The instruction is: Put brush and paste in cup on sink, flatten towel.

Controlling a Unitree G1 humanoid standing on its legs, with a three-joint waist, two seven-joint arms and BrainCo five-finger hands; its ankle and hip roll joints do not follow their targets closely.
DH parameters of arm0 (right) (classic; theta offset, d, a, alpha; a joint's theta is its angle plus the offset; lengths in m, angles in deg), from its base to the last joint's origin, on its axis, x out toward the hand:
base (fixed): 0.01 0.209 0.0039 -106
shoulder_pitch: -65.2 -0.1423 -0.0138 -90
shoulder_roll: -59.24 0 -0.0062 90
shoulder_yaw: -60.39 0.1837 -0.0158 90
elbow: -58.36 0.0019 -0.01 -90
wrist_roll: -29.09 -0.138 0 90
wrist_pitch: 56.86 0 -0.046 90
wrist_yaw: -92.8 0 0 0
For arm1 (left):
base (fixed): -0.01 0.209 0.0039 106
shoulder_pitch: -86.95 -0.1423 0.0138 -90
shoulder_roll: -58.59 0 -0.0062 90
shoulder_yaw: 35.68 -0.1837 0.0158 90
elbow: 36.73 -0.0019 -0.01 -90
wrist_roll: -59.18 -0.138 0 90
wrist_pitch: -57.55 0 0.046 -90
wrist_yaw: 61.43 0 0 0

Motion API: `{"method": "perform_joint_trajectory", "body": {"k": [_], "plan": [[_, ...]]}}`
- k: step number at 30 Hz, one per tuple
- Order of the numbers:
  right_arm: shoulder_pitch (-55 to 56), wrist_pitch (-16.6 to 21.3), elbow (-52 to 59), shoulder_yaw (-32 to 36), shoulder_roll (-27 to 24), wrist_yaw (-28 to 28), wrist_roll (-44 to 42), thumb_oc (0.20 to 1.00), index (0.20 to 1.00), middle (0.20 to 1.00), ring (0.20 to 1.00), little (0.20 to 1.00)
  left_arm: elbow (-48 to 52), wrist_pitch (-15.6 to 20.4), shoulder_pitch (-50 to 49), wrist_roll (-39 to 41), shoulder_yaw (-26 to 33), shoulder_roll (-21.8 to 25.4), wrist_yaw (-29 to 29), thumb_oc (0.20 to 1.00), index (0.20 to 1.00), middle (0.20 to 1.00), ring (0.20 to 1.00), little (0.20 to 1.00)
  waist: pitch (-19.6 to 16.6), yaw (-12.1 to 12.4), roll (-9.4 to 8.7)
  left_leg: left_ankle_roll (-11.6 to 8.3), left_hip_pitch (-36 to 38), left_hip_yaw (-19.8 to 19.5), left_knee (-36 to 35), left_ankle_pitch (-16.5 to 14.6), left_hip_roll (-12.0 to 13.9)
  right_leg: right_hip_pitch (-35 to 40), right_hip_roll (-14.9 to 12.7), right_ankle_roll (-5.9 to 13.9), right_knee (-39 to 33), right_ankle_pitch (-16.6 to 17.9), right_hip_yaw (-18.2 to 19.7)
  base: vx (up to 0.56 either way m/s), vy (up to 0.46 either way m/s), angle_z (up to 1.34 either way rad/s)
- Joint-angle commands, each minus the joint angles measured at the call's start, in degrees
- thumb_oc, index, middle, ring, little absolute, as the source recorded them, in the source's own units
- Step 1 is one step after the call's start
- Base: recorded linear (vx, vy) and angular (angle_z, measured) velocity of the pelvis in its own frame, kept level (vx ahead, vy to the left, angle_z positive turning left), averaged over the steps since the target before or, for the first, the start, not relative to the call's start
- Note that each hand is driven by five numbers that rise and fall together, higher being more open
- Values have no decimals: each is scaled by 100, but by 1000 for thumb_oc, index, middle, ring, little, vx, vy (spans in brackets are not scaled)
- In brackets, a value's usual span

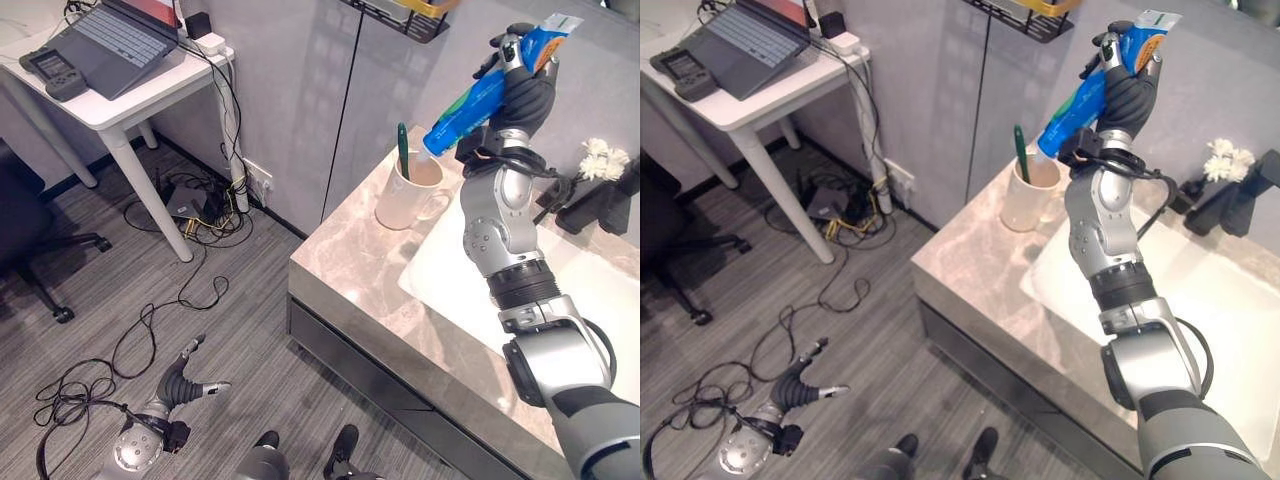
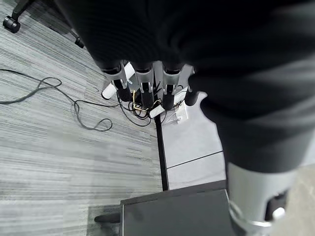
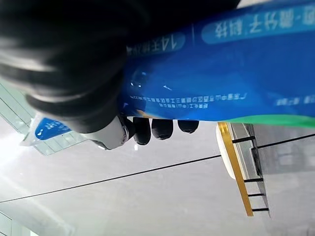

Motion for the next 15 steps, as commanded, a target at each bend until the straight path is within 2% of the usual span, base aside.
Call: {"method": "perform_joint_trajectory", "body": {"k": [1,15], "plan": [[-176,125,384,-89,-195,234,279,200,200,200,200,200,329,296,-16,-57,-29,401,-1,1000,1000,1000,1000,1000,-245,74,-173,379,280,334,-504,422,-249,228,-443,642,104,-45,160,0,0,0],[-192,-17,174,-264,-84,169,616,200,200,200,200,200,329,304,-95,-141,-24,436,26,1000,1000,1000,1000,1000,-225,100,-249,391,324,425,-478,370,-230,269,-379,633,42,-34,274,-5,-1,-3]]}}
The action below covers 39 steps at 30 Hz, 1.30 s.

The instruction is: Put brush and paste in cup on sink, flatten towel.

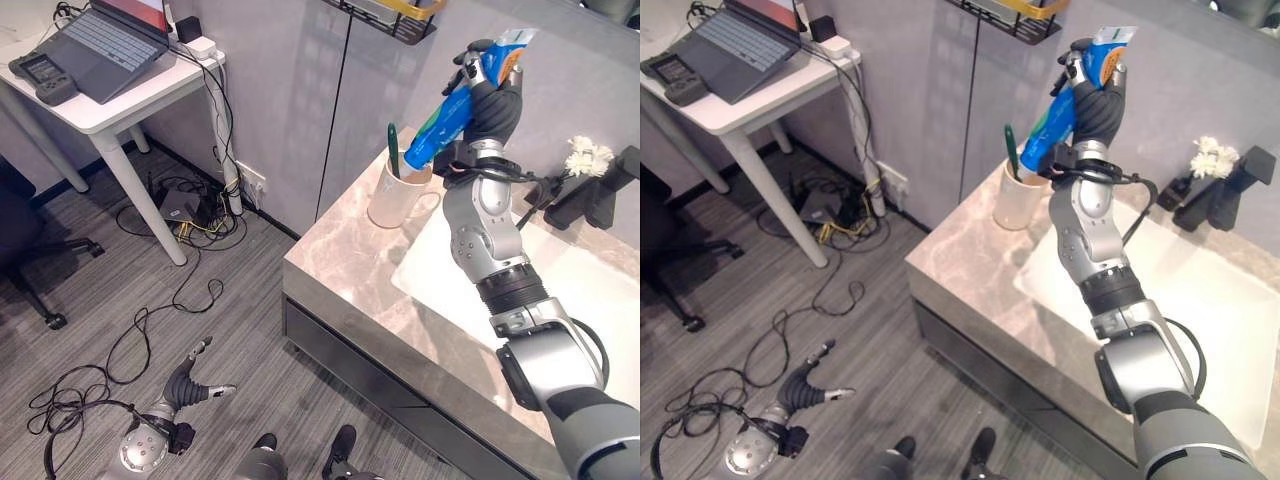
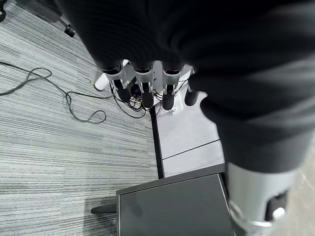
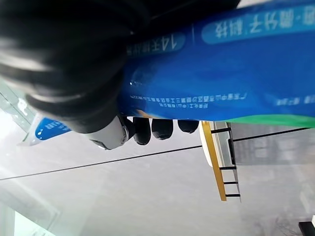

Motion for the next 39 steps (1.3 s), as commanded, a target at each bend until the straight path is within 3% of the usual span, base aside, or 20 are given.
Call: {"method": "perform_joint_trajectory", "body": {"k": [1,39], "plan": [[-242,201,142,117,-162,24,365,200,200,200,200,200,336,310,-119,-102,-4,448,34,1000,1000,1000,1000,1000,-199,165,-223,391,243,349,-460,372,-255,236,-405,677,40,-60,205,0,0,0],[-574,-26,-266,-151,-211,-497,1547,200,200,200,200,200,180,365,181,-220,-263,460,242,1000,1000,1000,1000,1000,0,244,-316,367,-32,198,-482,478,-259,81,-372,666,36,-107,123,0,-1,1]]}}
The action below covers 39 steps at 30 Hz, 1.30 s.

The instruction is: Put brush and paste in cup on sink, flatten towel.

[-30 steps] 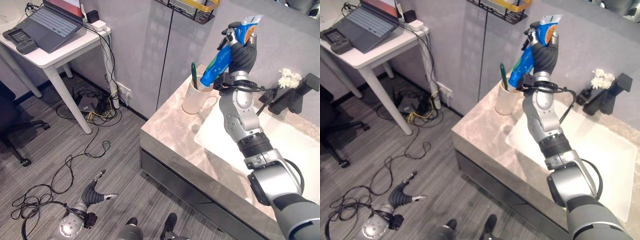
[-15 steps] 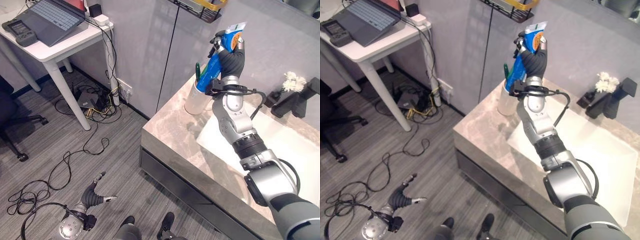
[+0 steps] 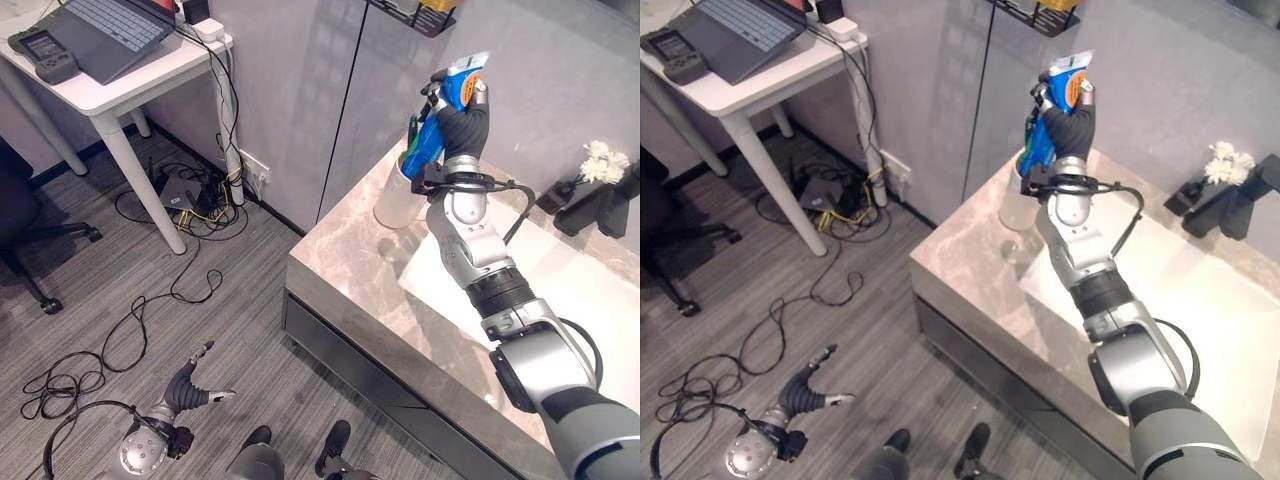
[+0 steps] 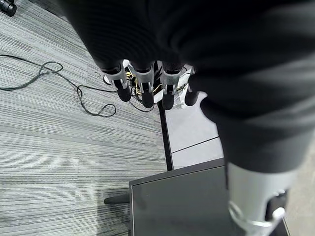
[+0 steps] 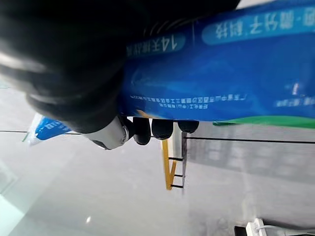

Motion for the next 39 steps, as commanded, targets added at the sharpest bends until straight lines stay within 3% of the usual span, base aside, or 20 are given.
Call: {"method": "perform_joint_trajectory", "body": {"k": [1,12,13,14,15,25,34,35,36,39], "plan": [[-571,238,195,52,-353,-133,406,200,200,200,200,200,260,363,163,-166,-42,286,166,1000,1000,1000,1000,1000,32,145,-117,362,250,241,-503,480,-253,334,-368,639,35,-103,160,0,0,0],[-506,240,167,38,-249,-110,426,200,200,200,200,200,219,381,215,-168,-107,281,191,1000,1000,1000,1000,1000,106,192,-138,352,151,228,-551,536,-230,231,-345,631,20,-81,147,-3,-1,0],[-509,243,162,37,-250,-106,421,423,423,423,423,423,217,382,216,-167,-107,281,191,1000,1000,1000,1000,1000,105,192,-139,352,150,228,-552,537,-230,229,-345,631,20,-81,148,0,0,0],[-505,248,164,34,-245,-88,381,567,567,567,567,567,227,377,219,-166,-106,282,195,1000,1000,1000,1000,1000,104,188,-145,352,149,228,-560,534,-227,231,-342,631,20,-82,150,0,0,0],[-489,259,173,32,-222,-78,327,1000,1000,1000,1000,1000,228,369,223,-163,-121,271,198,1000,1000,1000,1000,1000,101,181,-157,350,159,230,-570,531,-215,237,-335,628,20,-88,152,0,0,0],[-176,291,490,172,-69,-69,272,1000,1000,1000,1000,1000,154,301,297,-218,-192,215,155,1000,1000,1000,1000,1000,37,133,-201,372,250,279,-550,455,-213,315,-325,626,23,-85,191,0,0,0],[134,315,884,545,-174,-354,637,1000,1000,1000,1000,1000,133,299,323,-292,-234,188,116,1000,1000,1000,1000,1000,-118,63,-118,431,396,401,-459,324,-257,453,-365,648,36,-63,283,-16,19,-8],[241,306,1134,627,-262,-486,929,1000,1000,1000,1000,1000,107,289,337,-345,-204,154,146,1000,1000,1000,1000,1000,-151,16,-103,447,421,434,-439,296,-271,477,-374,649,40,-63,308,-70,72,-13],[729,175,1973,885,-597,-709,1825,1000,1000,1000,1000,1000,45,290,350,-549,-68,56,249,1000,1000,1000,1000,1000,-219,-126,-73,472,481,554,-413,248,-290,517,-390,665,57,-56,349,-77,74,-10],[1476,115,2846,1443,-1007,-879,2638,1000,1000,1000,1000,1000,23,305,269,-809,125,-110,344,1000,1000,1000,1000,1000,-338,-367,-63,506,592,724,-390,244,-321,532,-427,694,111,7,460,-51,66,-26]]}}
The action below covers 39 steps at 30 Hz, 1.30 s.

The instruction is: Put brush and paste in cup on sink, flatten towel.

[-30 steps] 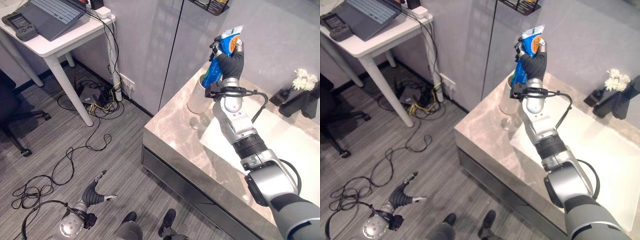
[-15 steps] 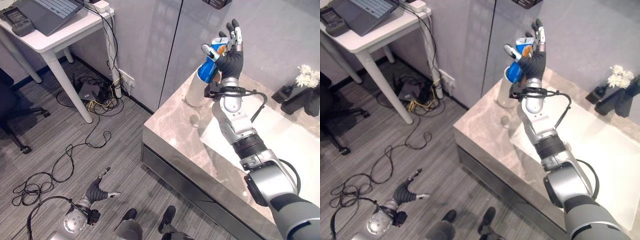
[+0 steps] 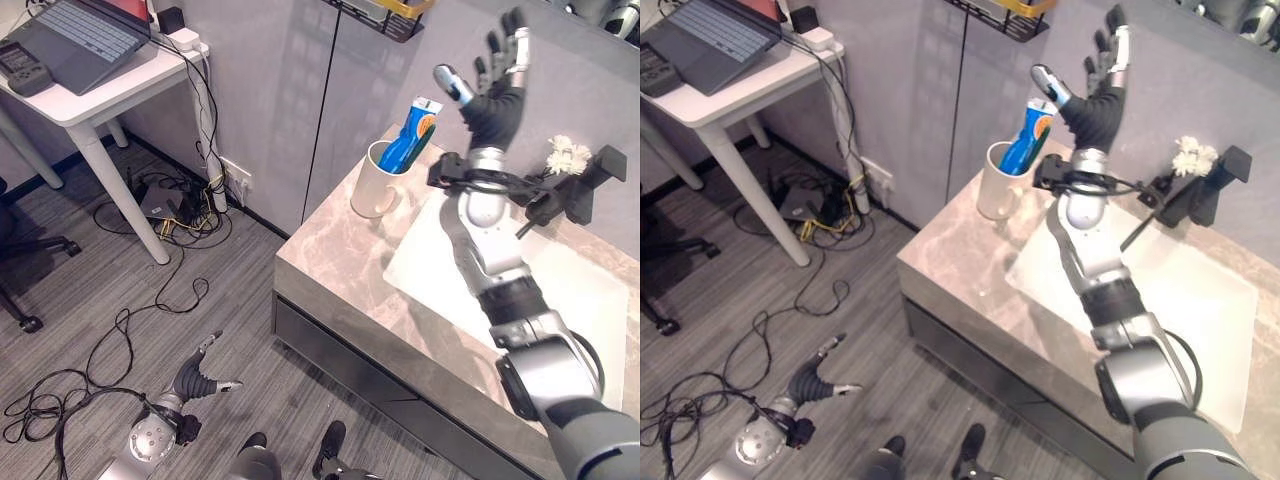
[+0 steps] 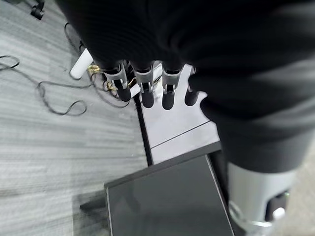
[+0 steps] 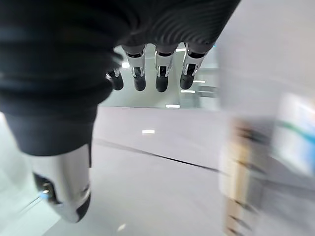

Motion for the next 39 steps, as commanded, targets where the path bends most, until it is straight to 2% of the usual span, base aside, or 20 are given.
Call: {"method": "perform_joint_trajectory", "body": {"k": [1,3,5,7,8,10,11,13,16,19,21,23,25,27,28,31,34,39], "plan": [[185,136,270,476,-554,-245,772,1000,1000,1000,1000,1000,30,316,-35,-362,105,52,248,1000,1000,1000,1000,1000,-415,-149,24,504,176,353,-372,189,-238,285,-367,700,98,-133,113,-68,55,-29],[737,103,764,909,-826,-394,1261,1000,1000,1000,1000,1000,-6,321,-65,-441,245,-35,288,1000,1000,1000,1000,1000,-463,-303,34,526,205,453,-343,208,-274,265,-405,711,145,-81,207,-63,70,-27],[1834,27,1455,1874,-942,-894,2308,1000,1000,1000,1000,1000,-144,369,-166,-627,528,-225,384,1000,1000,1000,1000,1000,-524,-612,126,582,254,640,-209,116,-335,229,-427,744,234,-55,396,-91,124,-45],[2310,4,1500,2369,-928,-1005,2431,1000,1000,1000,1000,1000,-174,377,-250,-714,615,-313,391,1000,1000,1000,1000,1000,-551,-744,154,619,267,738,-131,64,-378,191,-439,767,266,-27,513,-54,87,-42],[2335,3,1515,2381,-922,-1007,2437,1000,1000,1000,1000,1000,-176,380,-252,-718,604,-308,393,1000,1000,1000,1000,1000,-557,-727,150,621,264,746,-121,58,-379,188,-438,769,269,-27,521,-50,56,-33],[2913,-37,1454,2822,-931,-1085,2544,1000,1000,1000,1000,1000,-194,403,-328,-737,723,-428,399,1000,1000,1000,1000,1000,-528,-919,180,660,243,863,-2,17,-431,115,-470,807,327,43,642,-81,77,-45],[3009,-6,1522,2881,-850,-1060,2500,1000,1000,1000,1000,1000,-216,416,-362,-748,722,-452,405,1000,1000,1000,1000,1000,-529,-926,184,677,237,918,40,-18,-449,95,-475,814,334,64,699,-155,116,-42],[3419,-103,1370,3148,-773,-1203,2703,1000,1000,1000,1000,1000,-266,472,-458,-829,821,-523,446,1000,1000,1000,1000,1000,-381,-1095,255,745,170,1130,143,-35,-510,-89,-500,886,414,211,858,-209,117,-39],[3595,-154,1266,3207,-664,-1261,2772,1000,1000,1000,1000,1000,-278,515,-493,-866,802,-520,476,1000,1000,1000,1000,1000,-298,-1165,271,796,138,1241,98,9,-579,-233,-530,949,492,349,1009,-136,75,-34],[3943,-176,1165,3342,-364,-1288,2730,1000,1000,1000,1000,1000,-233,556,-524,-895,806,-551,505,1000,1000,1000,1000,1000,-191,-1337,301,852,124,1337,-53,117,-663,-431,-643,1029,537,585,1126,-122,96,-25],[4408,-264,668,3313,-79,-1288,2577,1000,1000,1000,1000,1000,-189,579,-581,-853,841,-572,526,1000,1000,1000,1000,1000,-99,-1458,321,883,105,1388,-72,142,-766,-485,-754,1052,481,705,1202,-141,125,-7],[4460,-298,442,3222,-40,-1280,2532,1000,1000,1000,1000,1000,-152,583,-606,-852,871,-562,572,1000,1000,1000,1000,1000,-39,-1477,339,895,71,1416,-36,147,-761,-526,-732,1034,517,696,1214,-136,65,3],[4619,-449,-787,2772,8,-1096,2293,1000,1000,1000,1000,1000,-112,600,-731,-875,1007,-527,668,1000,1000,1000,1000,1000,42,-1381,463,920,-13,1596,-76,209,-618,-488,-430,837,899,77,841,-168,88,-18],[4579,-451,-1193,2643,-2,-1044,2165,1000,1000,1000,1000,1000,-91,596,-789,-851,1066,-512,676,1000,1000,1000,1000,1000,21,-1367,489,913,-18,1643,-144,245,-579,-508,-343,798,1012,-44,727,-54,41,-34],[4633,-457,-1600,2492,109,-867,1944,1000,1000,1000,1000,1000,-63,581,-861,-815,1129,-486,645,1000,1000,1000,1000,1000,-14,-1345,529,892,-42,1668,-233,333,-539,-432,-184,755,1127,-214,632,-21,11,-30],[4751,-389,-2180,2302,310,-587,1554,1000,1000,1000,1000,1000,-83,513,-857,-753,1173,-524,582,1000,1000,1000,1000,1000,-81,-1328,550,827,-50,1707,-334,416,-504,-208,-59,690,1162,-456,590,-6,16,-18],[4772,-407,-2578,2143,371,-459,1465,1000,1000,1000,1000,1000,-68,495,-859,-706,1225,-587,590,1000,1000,1000,1000,1000,-131,-1307,568,775,-19,1758,-412,455,-477,-68,-32,671,1065,-512,532,28,1,-5],[4471,-570,-4286,1447,552,3,1078,1000,1000,1000,1000,1000,-58,457,-807,-472,1234,-728,708,1000,1000,1000,1000,1000,-70,-1244,635,725,167,1805,-511,463,-404,-35,-18,633,1076,-562,305,57,-30,-2]]}}
